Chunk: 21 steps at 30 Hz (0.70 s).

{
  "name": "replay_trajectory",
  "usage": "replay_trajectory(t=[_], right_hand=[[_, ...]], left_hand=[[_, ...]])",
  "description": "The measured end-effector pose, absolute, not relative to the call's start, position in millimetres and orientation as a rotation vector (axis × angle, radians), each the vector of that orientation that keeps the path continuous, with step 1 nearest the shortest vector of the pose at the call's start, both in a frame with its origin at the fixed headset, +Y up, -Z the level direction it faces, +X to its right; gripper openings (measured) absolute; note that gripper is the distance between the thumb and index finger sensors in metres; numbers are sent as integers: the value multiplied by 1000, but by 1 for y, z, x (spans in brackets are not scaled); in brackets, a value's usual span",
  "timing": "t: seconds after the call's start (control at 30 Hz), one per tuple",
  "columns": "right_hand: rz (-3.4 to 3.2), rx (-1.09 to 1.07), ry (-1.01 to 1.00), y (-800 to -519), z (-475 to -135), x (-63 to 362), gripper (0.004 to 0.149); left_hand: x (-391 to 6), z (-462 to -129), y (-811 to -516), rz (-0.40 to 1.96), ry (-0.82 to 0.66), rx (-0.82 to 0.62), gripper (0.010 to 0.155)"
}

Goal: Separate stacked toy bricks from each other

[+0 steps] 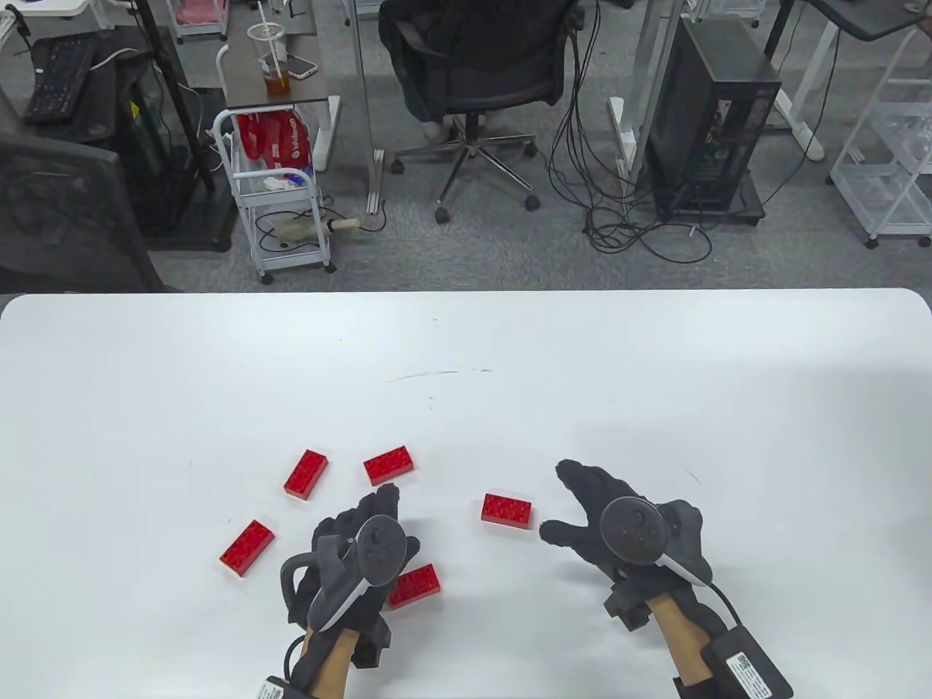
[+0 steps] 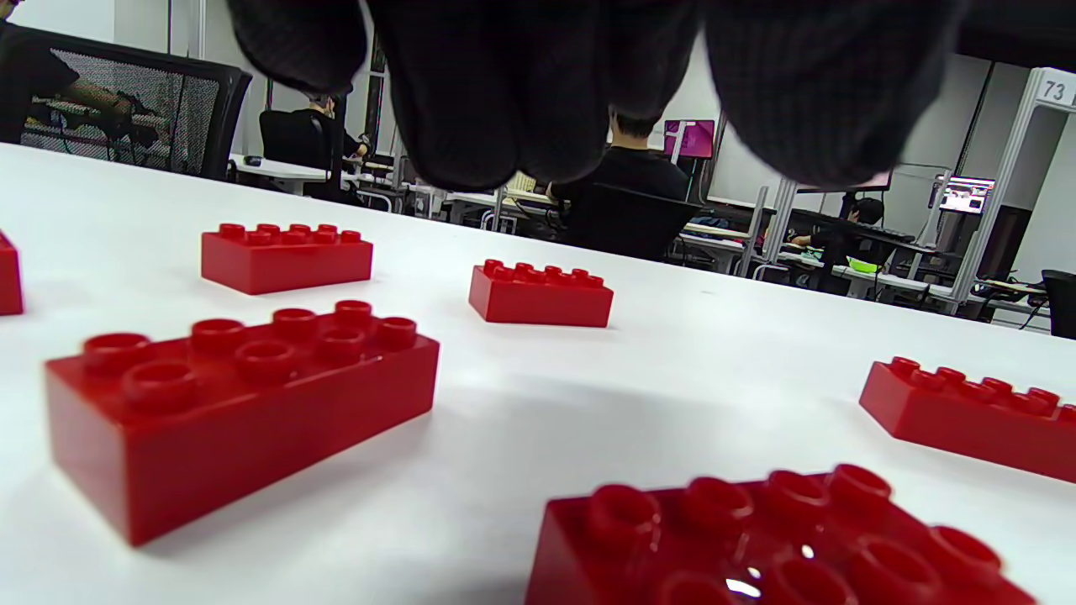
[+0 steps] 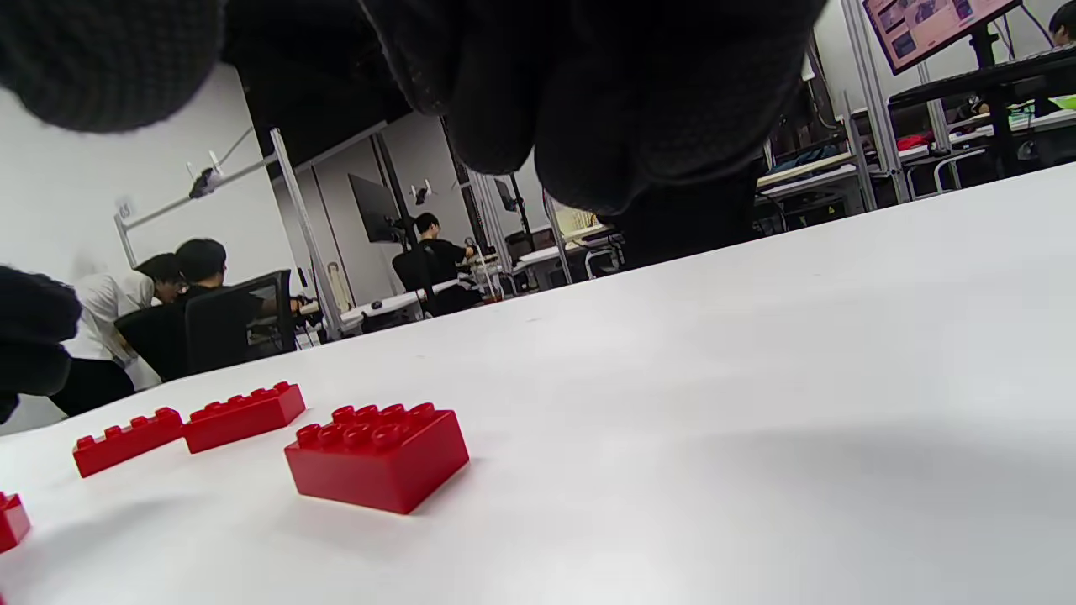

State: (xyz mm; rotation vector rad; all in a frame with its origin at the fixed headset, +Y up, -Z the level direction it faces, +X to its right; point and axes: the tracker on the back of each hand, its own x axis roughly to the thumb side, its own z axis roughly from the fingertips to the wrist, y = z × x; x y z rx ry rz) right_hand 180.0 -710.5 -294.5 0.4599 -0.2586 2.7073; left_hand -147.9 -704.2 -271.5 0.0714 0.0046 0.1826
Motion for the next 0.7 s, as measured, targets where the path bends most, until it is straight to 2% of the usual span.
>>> replay_trajectory(t=[0.1,0.17,0.23,0.7], right_hand=[[2643,430,-376,-730,-283,188,86],[2723,447,-309,-734,-285,189,87],[2721,457,-368,-734,-287,191,87],[2670,488,-405,-731,-277,192,88]], left_hand=[[-145,-271,-704,175,-9,78,80],[-142,-271,-705,165,-20,73,81],[-140,-271,-705,151,-27,64,80],[-131,-270,-712,89,-46,15,81]])
